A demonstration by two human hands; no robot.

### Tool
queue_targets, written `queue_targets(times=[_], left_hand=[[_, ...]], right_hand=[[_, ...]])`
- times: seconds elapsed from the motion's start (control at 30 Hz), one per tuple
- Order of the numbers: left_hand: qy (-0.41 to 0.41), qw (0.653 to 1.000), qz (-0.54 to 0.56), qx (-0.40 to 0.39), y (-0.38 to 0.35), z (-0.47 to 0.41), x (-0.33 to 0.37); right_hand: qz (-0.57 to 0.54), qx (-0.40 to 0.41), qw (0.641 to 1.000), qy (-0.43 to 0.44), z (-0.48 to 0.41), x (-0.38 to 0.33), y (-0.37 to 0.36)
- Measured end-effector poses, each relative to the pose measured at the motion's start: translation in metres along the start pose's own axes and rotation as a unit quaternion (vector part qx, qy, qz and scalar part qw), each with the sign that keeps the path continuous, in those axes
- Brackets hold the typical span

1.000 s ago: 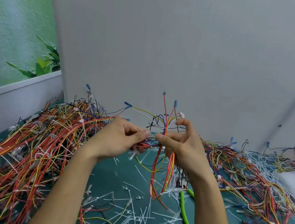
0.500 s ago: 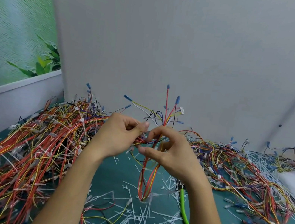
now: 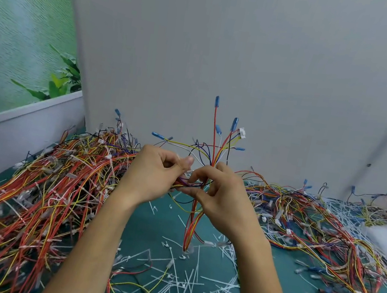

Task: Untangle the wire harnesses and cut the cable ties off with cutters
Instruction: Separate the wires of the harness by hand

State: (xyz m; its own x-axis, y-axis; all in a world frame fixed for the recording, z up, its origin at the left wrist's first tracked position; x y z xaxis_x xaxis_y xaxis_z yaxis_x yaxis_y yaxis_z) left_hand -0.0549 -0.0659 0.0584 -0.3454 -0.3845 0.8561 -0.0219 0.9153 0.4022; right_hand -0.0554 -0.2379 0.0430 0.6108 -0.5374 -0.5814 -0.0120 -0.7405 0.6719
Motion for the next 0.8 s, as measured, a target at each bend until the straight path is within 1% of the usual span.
queue_targets(times=[0.2,0.4,0.53,0.6,0.67,0.73,0.8], left_hand=[[0.008,0.999,0.047,0.02,-0.002,-0.001,-0.003],[0.012,0.996,0.071,0.045,-0.005,-0.003,-0.004],[0.022,0.995,0.083,0.055,-0.006,-0.004,-0.005],[0.04,0.991,0.119,0.042,-0.006,-0.004,-0.005],[0.056,0.987,0.147,0.017,-0.005,-0.003,-0.003],[0.077,0.99,0.12,0.003,0.0,-0.003,-0.003],[0.114,0.99,0.082,0.002,0.009,-0.003,-0.005]], right_hand=[[0.01,-0.012,1.0,0.024,0.001,-0.006,0.0],[-0.011,-0.076,0.997,0.025,0.003,-0.011,-0.002],[-0.04,-0.089,0.995,0.023,0.005,-0.011,-0.001],[-0.077,-0.093,0.993,0.013,0.006,-0.01,-0.001],[-0.134,-0.075,0.988,-0.005,0.004,-0.008,-0.001],[-0.209,-0.025,0.977,-0.029,0.002,-0.006,0.001],[-0.304,0.025,0.951,-0.058,0.001,-0.002,0.006]])
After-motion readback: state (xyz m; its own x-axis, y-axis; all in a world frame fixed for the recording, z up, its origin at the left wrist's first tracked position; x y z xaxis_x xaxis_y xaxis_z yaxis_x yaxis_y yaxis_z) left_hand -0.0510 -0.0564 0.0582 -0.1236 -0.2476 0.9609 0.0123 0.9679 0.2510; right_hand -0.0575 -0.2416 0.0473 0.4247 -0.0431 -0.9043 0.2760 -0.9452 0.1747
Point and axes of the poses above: each hand's wrist, its own z-axis away from the middle knuckle, its own y-axis out of the back of the hand, x = y × z, the point moved 3 cm from there along -z, towards the middle knuckle, and after that the axes turned 9 degrees about -x, right-handed, at the moved point
